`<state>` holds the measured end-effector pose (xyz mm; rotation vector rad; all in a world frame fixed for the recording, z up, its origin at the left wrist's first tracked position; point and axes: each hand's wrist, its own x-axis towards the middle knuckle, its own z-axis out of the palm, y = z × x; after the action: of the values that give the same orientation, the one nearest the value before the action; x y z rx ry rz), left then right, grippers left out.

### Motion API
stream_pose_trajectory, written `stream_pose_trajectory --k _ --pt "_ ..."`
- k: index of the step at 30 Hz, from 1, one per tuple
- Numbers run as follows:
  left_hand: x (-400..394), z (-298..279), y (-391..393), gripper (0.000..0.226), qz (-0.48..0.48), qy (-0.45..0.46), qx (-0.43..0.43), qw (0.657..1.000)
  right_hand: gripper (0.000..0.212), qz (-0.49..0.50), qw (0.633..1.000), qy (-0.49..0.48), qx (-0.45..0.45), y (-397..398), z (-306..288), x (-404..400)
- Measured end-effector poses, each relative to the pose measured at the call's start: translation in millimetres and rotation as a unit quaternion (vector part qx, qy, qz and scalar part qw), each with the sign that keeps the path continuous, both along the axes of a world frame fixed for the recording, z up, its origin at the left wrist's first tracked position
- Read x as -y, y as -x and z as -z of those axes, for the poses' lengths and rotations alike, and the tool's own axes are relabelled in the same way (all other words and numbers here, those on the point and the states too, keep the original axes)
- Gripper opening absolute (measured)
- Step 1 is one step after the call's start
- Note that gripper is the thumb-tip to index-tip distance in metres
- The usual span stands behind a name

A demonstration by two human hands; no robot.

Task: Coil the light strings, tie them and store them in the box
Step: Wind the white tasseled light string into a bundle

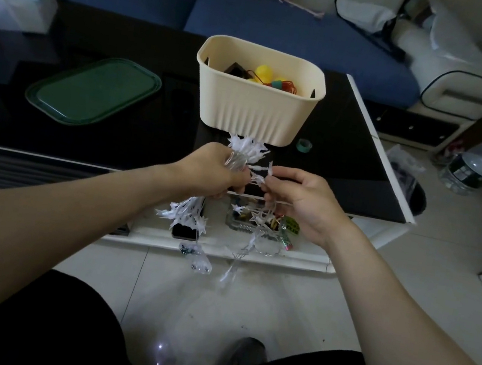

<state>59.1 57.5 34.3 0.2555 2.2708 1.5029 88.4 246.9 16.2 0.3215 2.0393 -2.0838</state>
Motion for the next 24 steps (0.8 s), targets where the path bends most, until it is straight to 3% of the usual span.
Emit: stream_pose_trajectory --k 5,15,24 --pt "-1.2 0.3 -0.1 0.028 0.002 0.042 -0.014 0.999 0.025 -0.018 1.000 -0.024 0.005 0.1 -0.3 -1.4" --pt "-0.6 7.1 2.2 0.018 -0.007 0.053 -0.024 0.998 0.026 -0.067 0.990 -0.120 -0.030 -4.0 -4.4 1.9" --pt "2.1 7.5 4.2 0.023 -0.004 0.101 -0.068 0.993 0.034 -0.127 0.984 -0.119 -0.018 -8.3 -7.7 -4.8"
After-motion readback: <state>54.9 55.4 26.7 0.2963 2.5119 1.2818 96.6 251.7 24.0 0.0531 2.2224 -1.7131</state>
